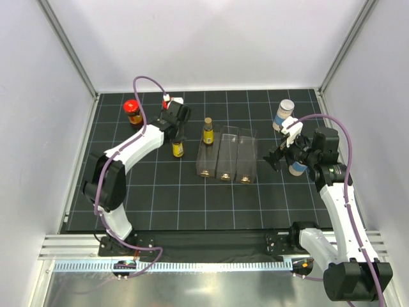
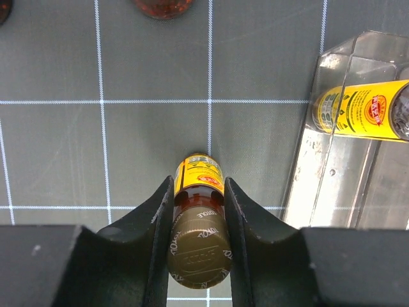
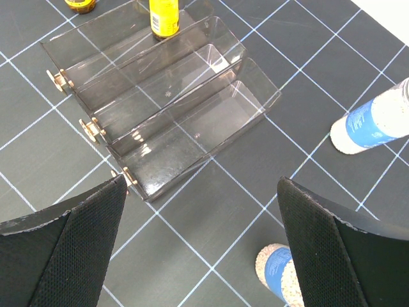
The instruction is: Organize the condiment bottles
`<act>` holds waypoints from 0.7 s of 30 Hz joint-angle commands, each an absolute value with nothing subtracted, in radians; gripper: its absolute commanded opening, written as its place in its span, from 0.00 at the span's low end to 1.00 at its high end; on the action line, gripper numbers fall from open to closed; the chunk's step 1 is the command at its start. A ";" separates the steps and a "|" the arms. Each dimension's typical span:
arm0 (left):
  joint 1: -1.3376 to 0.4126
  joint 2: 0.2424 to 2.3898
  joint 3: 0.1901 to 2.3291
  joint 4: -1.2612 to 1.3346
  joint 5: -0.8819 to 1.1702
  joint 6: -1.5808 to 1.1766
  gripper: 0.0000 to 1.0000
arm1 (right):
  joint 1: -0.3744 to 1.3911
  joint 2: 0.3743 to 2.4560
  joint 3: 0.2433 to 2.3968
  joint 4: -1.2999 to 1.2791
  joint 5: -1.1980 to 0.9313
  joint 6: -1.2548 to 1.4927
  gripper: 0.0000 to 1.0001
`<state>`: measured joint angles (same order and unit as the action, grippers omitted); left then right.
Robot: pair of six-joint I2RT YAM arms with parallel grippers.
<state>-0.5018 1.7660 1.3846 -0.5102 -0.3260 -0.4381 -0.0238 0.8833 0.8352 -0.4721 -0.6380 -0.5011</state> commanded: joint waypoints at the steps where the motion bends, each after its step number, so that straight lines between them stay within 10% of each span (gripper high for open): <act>1: -0.500 1.697 1.396 -0.480 -0.361 -0.413 0.00 | -0.031 0.884 0.836 -0.442 -0.643 -0.515 1.00; 21: -0.667 1.528 1.457 -0.525 -0.252 -0.400 0.00 | -0.031 0.891 0.834 -0.443 -0.640 -0.517 1.00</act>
